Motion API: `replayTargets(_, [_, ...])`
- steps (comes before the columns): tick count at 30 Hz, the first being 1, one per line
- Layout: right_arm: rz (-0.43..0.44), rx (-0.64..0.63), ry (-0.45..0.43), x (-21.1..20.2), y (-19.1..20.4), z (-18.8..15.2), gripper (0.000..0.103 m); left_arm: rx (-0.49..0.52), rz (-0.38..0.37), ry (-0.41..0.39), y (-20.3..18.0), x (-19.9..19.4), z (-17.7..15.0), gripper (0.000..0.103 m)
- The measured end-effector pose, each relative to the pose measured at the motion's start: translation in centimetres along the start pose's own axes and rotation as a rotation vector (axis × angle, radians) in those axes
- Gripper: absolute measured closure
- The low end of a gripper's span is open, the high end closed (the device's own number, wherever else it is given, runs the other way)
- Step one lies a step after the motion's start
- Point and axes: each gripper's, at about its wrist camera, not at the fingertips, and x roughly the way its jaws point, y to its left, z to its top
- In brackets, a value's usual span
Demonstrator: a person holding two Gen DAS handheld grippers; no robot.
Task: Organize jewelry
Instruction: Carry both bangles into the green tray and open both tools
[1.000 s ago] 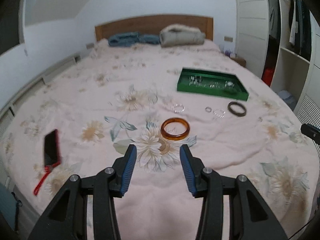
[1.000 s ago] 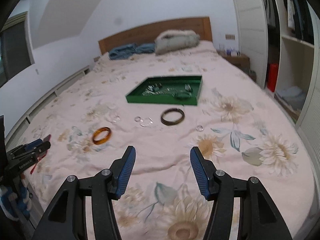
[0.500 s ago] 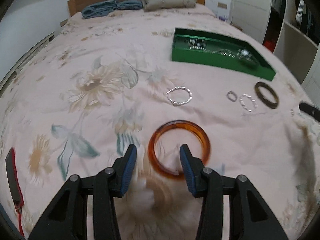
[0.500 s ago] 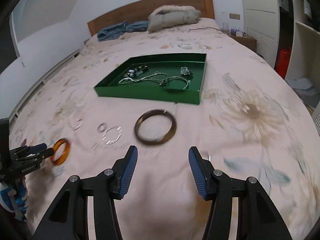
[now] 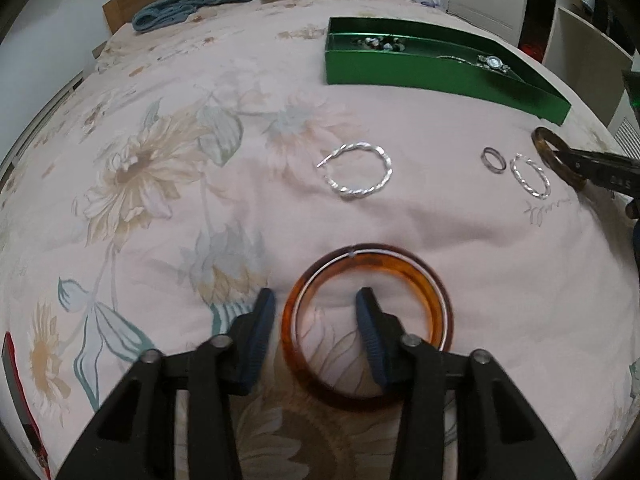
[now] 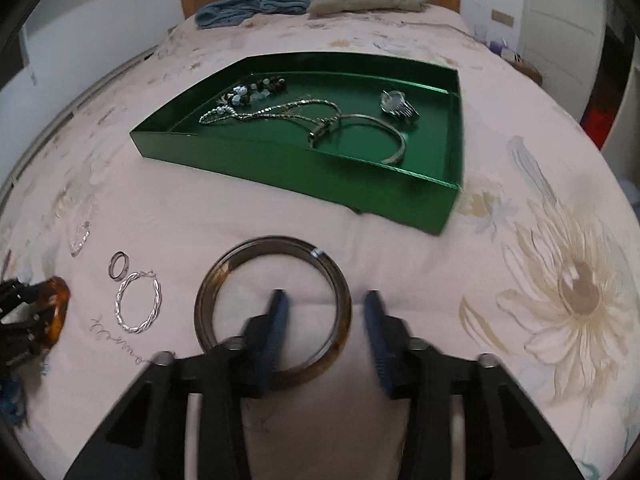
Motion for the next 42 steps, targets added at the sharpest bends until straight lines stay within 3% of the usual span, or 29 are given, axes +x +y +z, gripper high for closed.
replayTargets(2, [0.003,0.002,-0.012,0.0,0.0,0.3,0.093,0.003,-0.01,-0.012,-0.5,-0.2,0.1,0.092])
replayTargets(6, [-0.003,-0.013,-0.07,-1.7,0.2,0.1,0.093,0.034,0.041,-0.066,-1.6,-1.4,0.0,0.093])
replayTargets(11, [0.012,-0.023,-0.162,-5.1,0.2,0.6,0.094,-0.001,0.042,-0.142,-1.6,-4.2,1.3,0.095])
replayTargets(18, [-0.013,0.014,-0.286,-9.0,-1.3,5.0,0.094,-0.052,-0.032,-0.25,-2.4,-7.8,8.6,0.095])
replayTargets(22, [-0.055,0.077,-0.31,-8.4,-3.4,8.2,0.094,-0.09,-0.041,-0.269,-4.3,-6.6,15.2,0.094])
replayTargets(25, [-0.071,0.108,-0.299,-6.4,-4.8,10.6,0.094,-0.124,-0.026,-0.233,-5.4,-3.4,19.4,0.094])
replayTargets(29, [-0.076,0.094,-0.253,-3.2,-5.4,12.3,0.094,-0.132,-0.002,-0.172,-6.8,1.2,22.3,0.094])
replayTargets(34, [-0.049,0.089,-0.162,1.7,-5.3,12.6,0.094,-0.109,0.044,-0.099,-8.2,6.2,22.8,0.094])
replayTargets(42, [-0.077,0.042,-0.07,5.1,-4.5,11.8,0.094,-0.117,0.062,-0.055,-7.5,9.1,22.2,0.094])
